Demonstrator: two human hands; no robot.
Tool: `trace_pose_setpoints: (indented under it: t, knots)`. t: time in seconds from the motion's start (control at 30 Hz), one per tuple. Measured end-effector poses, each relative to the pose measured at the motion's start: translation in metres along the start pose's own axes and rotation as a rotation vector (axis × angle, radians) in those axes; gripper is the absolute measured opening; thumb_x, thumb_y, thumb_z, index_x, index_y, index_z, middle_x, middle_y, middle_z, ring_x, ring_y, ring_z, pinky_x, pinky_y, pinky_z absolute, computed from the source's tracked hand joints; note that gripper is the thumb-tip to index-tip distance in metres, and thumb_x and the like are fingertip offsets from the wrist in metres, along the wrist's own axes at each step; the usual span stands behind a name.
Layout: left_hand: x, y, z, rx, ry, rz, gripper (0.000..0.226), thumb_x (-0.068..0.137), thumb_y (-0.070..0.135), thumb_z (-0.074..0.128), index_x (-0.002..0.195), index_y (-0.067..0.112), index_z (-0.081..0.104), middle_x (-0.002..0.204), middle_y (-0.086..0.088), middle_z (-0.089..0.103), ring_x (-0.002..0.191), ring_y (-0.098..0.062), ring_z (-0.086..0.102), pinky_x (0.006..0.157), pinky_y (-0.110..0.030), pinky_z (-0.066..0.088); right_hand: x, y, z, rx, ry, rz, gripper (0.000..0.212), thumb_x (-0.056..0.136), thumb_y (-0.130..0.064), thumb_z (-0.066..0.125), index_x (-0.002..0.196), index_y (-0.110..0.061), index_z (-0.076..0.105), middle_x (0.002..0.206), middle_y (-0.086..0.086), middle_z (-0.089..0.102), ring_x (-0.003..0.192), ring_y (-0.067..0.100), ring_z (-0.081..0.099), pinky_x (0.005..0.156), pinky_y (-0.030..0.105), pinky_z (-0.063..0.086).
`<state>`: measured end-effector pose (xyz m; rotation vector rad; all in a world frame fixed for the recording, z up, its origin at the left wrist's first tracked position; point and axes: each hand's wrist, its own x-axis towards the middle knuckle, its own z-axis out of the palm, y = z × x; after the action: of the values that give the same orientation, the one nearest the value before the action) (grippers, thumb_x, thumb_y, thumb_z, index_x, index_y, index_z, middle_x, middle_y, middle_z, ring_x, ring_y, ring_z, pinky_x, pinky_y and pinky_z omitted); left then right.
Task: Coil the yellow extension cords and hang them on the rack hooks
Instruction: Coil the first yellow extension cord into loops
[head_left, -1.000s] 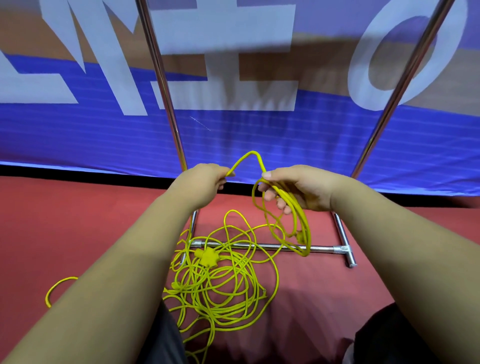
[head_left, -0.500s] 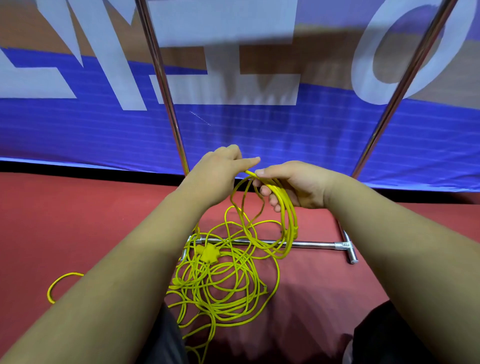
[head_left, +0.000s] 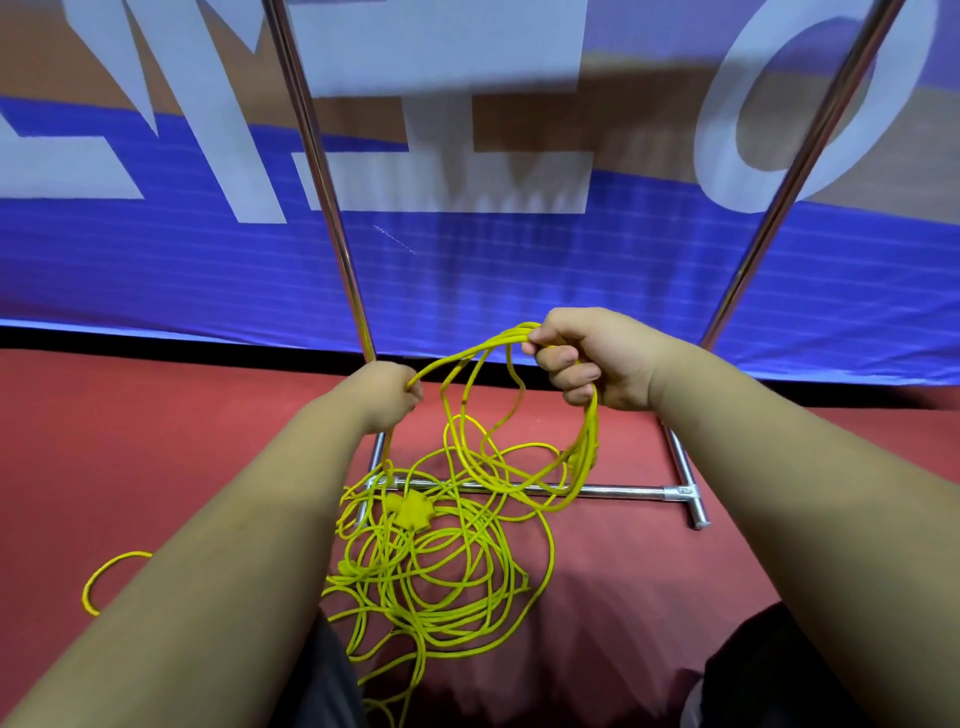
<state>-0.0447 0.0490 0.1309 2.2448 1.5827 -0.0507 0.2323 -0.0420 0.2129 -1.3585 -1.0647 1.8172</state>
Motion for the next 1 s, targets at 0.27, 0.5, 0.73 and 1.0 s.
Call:
trace_pose_setpoints:
  t: [0.27, 0.5, 0.73, 1.0]
  knots:
    - [0.005, 0.005, -0.008, 0.025, 0.14, 0.037, 0.021, 0.102, 0.011, 0.047, 0.091, 0.025, 0.059, 0.088, -0.002, 0.066, 0.082, -0.028, 0.062, 0.075, -0.039, 0.052, -0.003, 0.003, -0.006, -0.111, 0.043, 0.01, 0.03, 0.1, -0.046, 0.064, 0.098, -0.017, 0.063, 0.059, -0.006, 0.032, 0.041, 0.009, 0.026, 0.045, 0.025, 0.027]
    - [0.006, 0.009, -0.008, 0.037, 0.203, 0.037, 0.016, 0.108, 0.017, 0.042, 0.109, 0.014, 0.058, 0.094, 0.002, 0.058, 0.084, -0.029, 0.058, 0.071, -0.038, 0.049, -0.005, 0.003, -0.01, -0.083, -0.076, 0.047, 0.018, 0.102, -0.034, 0.064, 0.089, -0.027, 0.073, 0.067, -0.007, 0.034, 0.045, 0.006, 0.022, 0.045, 0.022, 0.021]
    - [0.002, 0.001, -0.019, -0.084, 0.253, -0.053, 0.02, 0.104, 0.015, 0.043, 0.107, 0.016, 0.062, 0.103, -0.003, 0.067, 0.089, -0.029, 0.063, 0.077, -0.042, 0.056, -0.008, 0.005, -0.001, -0.249, -0.105, 0.149, 0.019, 0.103, -0.031, 0.065, 0.103, -0.012, 0.069, 0.063, -0.007, 0.031, 0.043, 0.005, 0.021, 0.042, 0.019, 0.017]
    - [0.002, -0.01, -0.006, -0.126, 0.069, -0.034, 0.018, 0.104, 0.028, 0.06, 0.097, 0.021, 0.074, 0.098, -0.002, 0.074, 0.097, -0.022, 0.066, 0.084, -0.033, 0.05, -0.002, -0.001, -0.002, 0.015, -0.028, 0.037, 0.018, 0.106, -0.024, 0.053, 0.092, -0.017, 0.061, 0.058, -0.011, 0.025, 0.039, 0.003, 0.018, 0.039, 0.02, 0.012]
